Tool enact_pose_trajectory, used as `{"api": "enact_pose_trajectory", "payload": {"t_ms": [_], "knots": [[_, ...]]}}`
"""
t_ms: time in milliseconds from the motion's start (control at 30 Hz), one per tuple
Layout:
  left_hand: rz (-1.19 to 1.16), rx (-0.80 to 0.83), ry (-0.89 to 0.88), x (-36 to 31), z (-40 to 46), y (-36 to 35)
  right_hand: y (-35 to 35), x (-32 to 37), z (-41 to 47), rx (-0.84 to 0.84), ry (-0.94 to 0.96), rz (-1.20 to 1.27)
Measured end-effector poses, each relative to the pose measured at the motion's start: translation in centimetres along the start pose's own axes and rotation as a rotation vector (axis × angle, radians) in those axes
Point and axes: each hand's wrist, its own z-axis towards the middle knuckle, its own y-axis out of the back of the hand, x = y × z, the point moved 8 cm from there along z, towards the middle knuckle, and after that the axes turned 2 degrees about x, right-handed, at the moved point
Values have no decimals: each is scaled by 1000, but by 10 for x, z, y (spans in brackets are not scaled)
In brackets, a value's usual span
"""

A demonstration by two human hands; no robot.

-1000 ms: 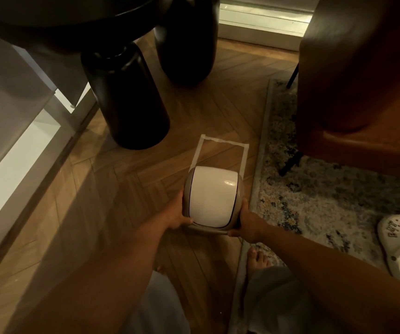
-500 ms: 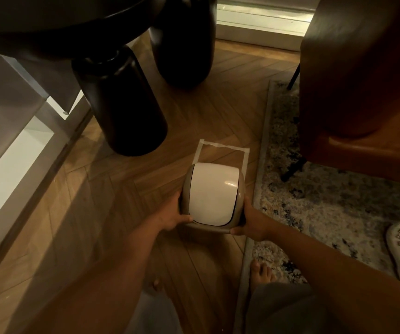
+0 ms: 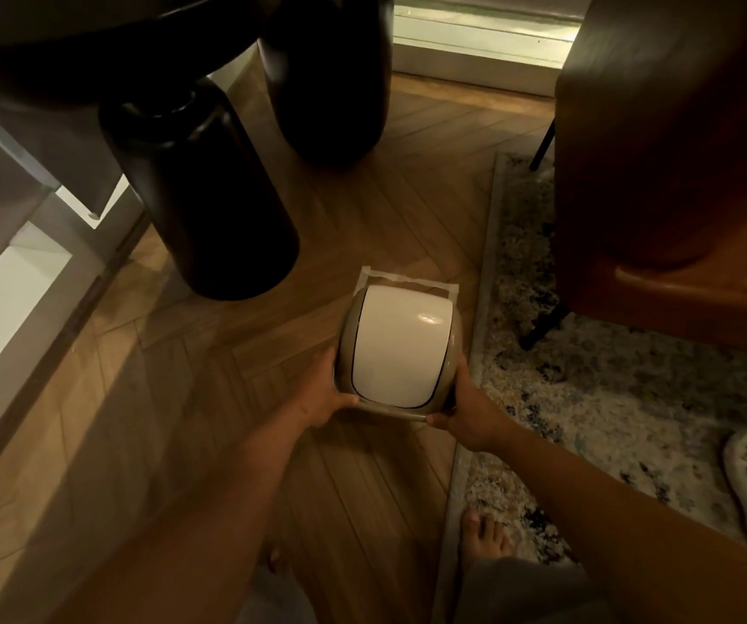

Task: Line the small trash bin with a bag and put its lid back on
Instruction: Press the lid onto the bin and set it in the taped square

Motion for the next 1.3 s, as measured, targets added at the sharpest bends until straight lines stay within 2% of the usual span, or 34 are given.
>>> {"api": "enact_pose_trajectory", "payload": {"t_ms": [300,667,900,1300], "knots": [[-26,-105,-19,-1,42,8,27,0,37,-93,77,44],[92,-115,-66,-18,99,24,47,-2,74,-158,14,202],[89,-103,-90,-38,144,40,67,5,114,-147,15,267],[163,-91,-191,-59,185,57,99,9,161,-147,55,175]]}}
